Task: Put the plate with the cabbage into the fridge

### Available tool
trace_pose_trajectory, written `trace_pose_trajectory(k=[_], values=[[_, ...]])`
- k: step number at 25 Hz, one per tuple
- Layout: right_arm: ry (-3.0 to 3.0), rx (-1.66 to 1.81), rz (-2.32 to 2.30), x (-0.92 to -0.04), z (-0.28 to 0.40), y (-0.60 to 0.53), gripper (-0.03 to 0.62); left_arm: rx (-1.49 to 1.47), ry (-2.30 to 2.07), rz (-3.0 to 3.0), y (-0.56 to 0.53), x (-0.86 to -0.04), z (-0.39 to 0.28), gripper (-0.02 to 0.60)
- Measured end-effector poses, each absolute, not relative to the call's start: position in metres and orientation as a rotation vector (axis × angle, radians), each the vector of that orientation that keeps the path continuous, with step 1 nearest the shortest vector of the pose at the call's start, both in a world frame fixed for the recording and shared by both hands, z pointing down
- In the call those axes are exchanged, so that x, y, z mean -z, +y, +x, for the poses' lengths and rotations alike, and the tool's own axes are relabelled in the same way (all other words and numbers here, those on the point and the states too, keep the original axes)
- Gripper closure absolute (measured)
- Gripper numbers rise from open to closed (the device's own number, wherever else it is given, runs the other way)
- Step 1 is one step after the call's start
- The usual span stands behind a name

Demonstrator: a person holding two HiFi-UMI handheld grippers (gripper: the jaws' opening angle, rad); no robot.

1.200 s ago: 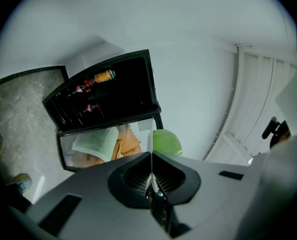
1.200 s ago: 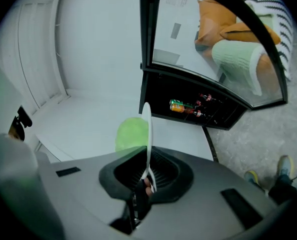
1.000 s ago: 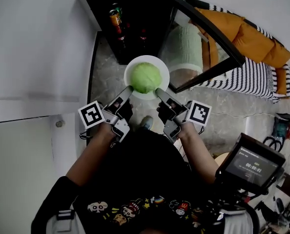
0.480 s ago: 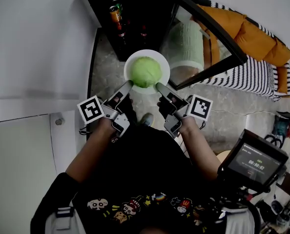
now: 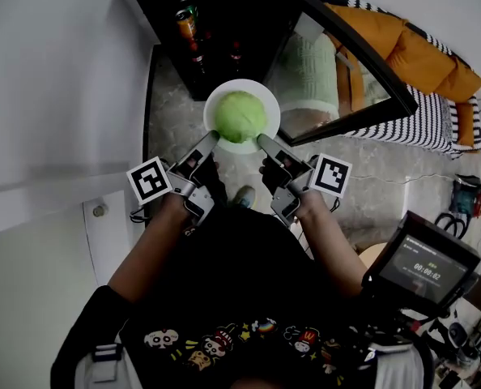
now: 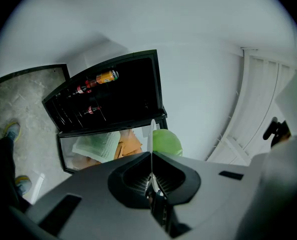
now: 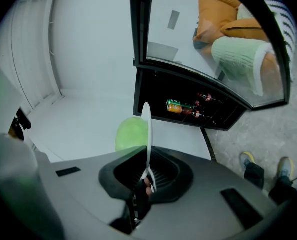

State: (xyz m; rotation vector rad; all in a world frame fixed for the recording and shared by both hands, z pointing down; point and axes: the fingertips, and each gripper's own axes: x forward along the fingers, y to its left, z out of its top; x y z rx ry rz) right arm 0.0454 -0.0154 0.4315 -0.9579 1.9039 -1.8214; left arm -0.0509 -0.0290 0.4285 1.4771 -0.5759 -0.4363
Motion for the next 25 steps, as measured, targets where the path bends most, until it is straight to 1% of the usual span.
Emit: trace_pose_trajectory(k=[25], values=[[1.798, 1.841, -1.0, -0.4315, 0.0485, -0.0122, 0.572, 0.376, -0.558, 1.461, -0.0305, -0.4288, -0.0471, 0.571]])
